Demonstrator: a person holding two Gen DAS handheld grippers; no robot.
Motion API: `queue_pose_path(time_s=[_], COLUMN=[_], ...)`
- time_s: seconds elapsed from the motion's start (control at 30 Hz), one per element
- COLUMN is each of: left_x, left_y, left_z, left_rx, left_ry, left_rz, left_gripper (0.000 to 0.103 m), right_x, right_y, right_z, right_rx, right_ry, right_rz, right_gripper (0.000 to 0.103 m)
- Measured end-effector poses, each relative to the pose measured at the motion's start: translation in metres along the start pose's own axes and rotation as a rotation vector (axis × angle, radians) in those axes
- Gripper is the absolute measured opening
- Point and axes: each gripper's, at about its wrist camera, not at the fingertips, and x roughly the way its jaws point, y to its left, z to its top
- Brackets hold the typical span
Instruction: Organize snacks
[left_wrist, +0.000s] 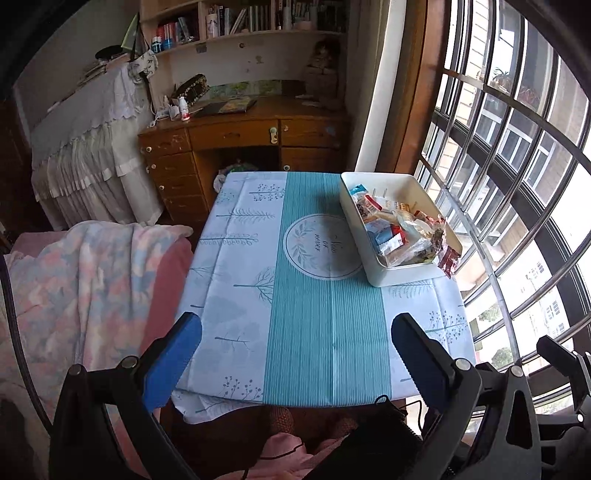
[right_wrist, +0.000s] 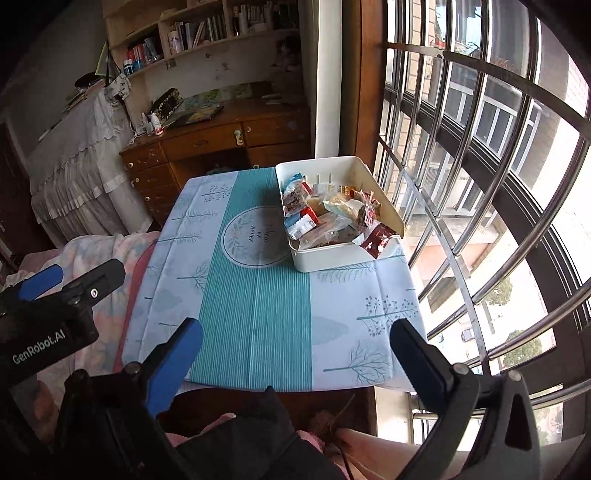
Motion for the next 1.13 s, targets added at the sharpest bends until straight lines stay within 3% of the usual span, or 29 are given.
queue_pose_path(time_s=[0.1,0.53,1.13], left_x=[0.007,0.013,0.03], left_y=[-0.006,-0.026,-0.025], left_z=[-0.004,0.001,0.012], left_rx=[-0.005,-0.001,-0.004], left_ry=[0.029,0.003,0.015], left_rz=[0.001,0.031,0.054], left_gripper=[0.102,0.102,0.102], right_x=[0.001,0.003,0.024], right_y=[-0.002,-0.018,-0.021], right_z=[-0.008,-0.002,0.011], right_rx=[-0.021,-0.042,-0.041], right_ry=[0.001,-0.031,-0.007], right_rz=[0.01,0.044,0.082], right_gripper=[0.103,0.103,0.103])
